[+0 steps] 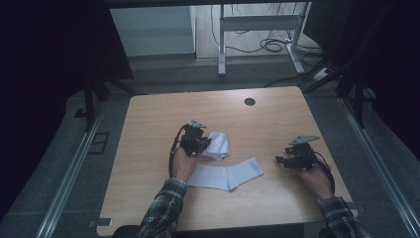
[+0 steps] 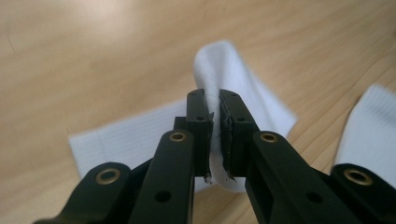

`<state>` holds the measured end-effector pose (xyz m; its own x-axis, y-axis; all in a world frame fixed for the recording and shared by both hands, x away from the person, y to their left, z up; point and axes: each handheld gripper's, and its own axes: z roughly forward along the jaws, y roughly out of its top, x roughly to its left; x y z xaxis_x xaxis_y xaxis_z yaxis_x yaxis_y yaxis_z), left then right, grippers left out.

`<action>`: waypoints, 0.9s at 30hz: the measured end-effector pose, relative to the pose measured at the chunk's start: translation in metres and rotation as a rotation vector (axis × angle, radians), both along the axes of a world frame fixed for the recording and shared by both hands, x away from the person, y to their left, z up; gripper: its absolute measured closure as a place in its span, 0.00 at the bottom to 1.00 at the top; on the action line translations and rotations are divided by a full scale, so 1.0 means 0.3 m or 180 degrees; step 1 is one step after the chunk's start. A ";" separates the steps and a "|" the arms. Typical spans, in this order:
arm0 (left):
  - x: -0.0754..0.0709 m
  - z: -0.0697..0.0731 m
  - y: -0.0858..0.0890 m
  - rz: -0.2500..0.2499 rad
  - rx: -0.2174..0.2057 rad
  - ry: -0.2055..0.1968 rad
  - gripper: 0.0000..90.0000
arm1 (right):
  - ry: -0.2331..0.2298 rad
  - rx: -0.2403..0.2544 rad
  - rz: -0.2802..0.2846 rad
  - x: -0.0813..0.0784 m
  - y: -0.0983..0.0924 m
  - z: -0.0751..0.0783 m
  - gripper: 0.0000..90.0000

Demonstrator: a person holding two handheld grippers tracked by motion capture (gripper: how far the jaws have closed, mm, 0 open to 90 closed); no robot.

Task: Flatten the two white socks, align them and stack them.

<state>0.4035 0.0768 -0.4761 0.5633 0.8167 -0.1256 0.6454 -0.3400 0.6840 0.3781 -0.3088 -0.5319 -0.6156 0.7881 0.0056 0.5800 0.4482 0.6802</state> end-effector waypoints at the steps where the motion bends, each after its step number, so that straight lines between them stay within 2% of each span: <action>1: 0.011 0.038 -0.009 0.0000 -0.0039 -0.0056 0.93 | -0.0003 0.0002 0.0006 0.000 0.000 -0.001 0.43; 6: 0.040 0.117 -0.041 -0.0021 -0.0106 -0.0150 0.93 | -0.0007 0.0005 0.0022 0.000 0.000 -0.002 0.42; 8: 0.045 0.130 -0.050 -0.0035 -0.0127 -0.0160 0.93 | -0.0010 0.0005 0.0027 0.000 0.000 -0.002 0.42; 9: 0.055 0.155 -0.072 -0.0050 -0.0135 -0.0197 0.93 | -0.0012 0.0006 0.0029 0.000 0.000 -0.003 0.42; 10: 0.055 0.155 -0.072 -0.0050 -0.0135 -0.0197 0.93 | -0.0012 0.0006 0.0029 0.000 0.000 -0.003 0.42; 11: 0.065 0.180 -0.096 -0.0078 -0.0161 -0.0224 0.93 | -0.0011 0.0008 0.0032 0.000 0.001 -0.003 0.41; 13: 0.069 0.194 -0.109 -0.0095 -0.0160 -0.0251 0.93 | -0.0013 0.0010 0.0033 -0.001 0.001 -0.003 0.41; 14: 0.075 0.225 -0.137 -0.0135 -0.0169 -0.0308 0.93 | -0.0017 0.0019 0.0039 -0.001 0.001 -0.004 0.41; 15: 0.075 0.225 -0.137 -0.0135 -0.0169 -0.0308 0.93 | -0.0017 0.0019 0.0039 -0.001 0.001 -0.004 0.41; 16: 0.079 0.260 -0.164 -0.0170 -0.0185 -0.0371 0.93 | -0.0020 0.0018 0.0038 -0.001 0.001 -0.004 0.41; 18: 0.082 0.299 -0.190 -0.0204 -0.0199 -0.0431 0.93 | -0.0024 0.0019 0.0041 -0.001 0.000 -0.004 0.41; 19: 0.082 0.299 -0.190 -0.0204 -0.0199 -0.0431 0.93 | -0.0024 0.0020 0.0043 -0.001 0.000 -0.004 0.41; 20: 0.082 0.320 -0.202 -0.0220 -0.0209 -0.0471 0.93 | -0.0025 0.0022 0.0045 -0.001 0.000 -0.005 0.41; 21: 0.080 0.366 -0.223 -0.0254 -0.0240 -0.0548 0.93 | -0.0026 0.0024 0.0044 -0.001 0.000 -0.005 0.41; 24: 0.075 0.447 -0.235 -0.0281 -0.0325 -0.0720 0.93 | -0.0031 0.0020 0.0051 -0.001 0.000 -0.005 0.41; 26: 0.073 0.466 -0.234 -0.0279 -0.0353 -0.0759 0.93 | -0.0028 0.0022 0.0050 -0.002 0.000 -0.005 0.41; 27: 0.069 0.493 -0.230 -0.0259 -0.0367 -0.0816 0.93 | -0.0026 0.0038 0.0034 -0.003 0.001 -0.005 0.41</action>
